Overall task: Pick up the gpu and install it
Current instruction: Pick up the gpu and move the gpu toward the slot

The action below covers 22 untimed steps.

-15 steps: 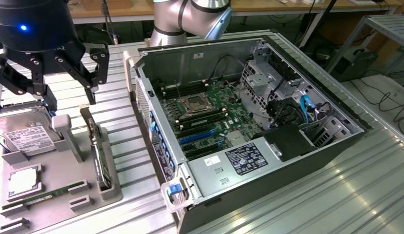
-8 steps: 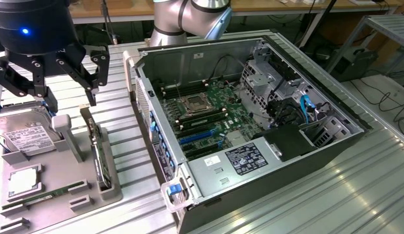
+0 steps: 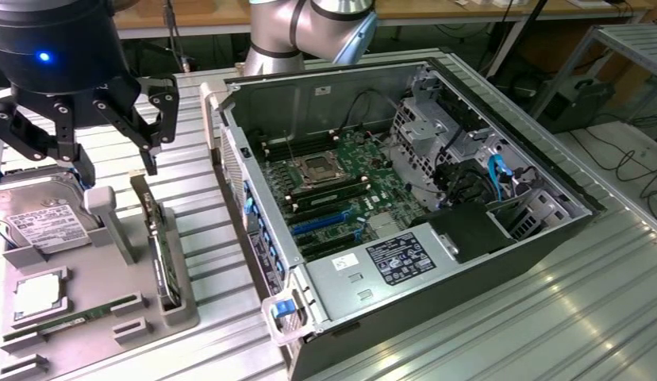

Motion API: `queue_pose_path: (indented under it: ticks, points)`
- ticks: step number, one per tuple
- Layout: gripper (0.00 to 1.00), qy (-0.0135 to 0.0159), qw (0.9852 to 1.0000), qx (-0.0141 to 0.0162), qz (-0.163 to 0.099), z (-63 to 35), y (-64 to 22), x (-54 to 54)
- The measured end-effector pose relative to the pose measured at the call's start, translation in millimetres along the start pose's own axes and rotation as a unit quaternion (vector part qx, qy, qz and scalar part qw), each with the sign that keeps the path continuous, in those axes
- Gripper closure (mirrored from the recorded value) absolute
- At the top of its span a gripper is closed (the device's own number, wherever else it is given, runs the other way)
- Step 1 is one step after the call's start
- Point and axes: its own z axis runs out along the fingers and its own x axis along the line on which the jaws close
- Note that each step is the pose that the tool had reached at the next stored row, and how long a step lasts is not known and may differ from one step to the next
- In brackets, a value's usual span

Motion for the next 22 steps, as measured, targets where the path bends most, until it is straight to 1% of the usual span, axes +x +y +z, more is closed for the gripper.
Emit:
queue_pose_path:
  ticks: [15,22]
  points:
    - [0.4,0.0,1.0,0.0,0.0,6.6,-0.4,0.2]
    - [0.4,0.0,1.0,0.0,0.0,7.8,-0.8,0.2]
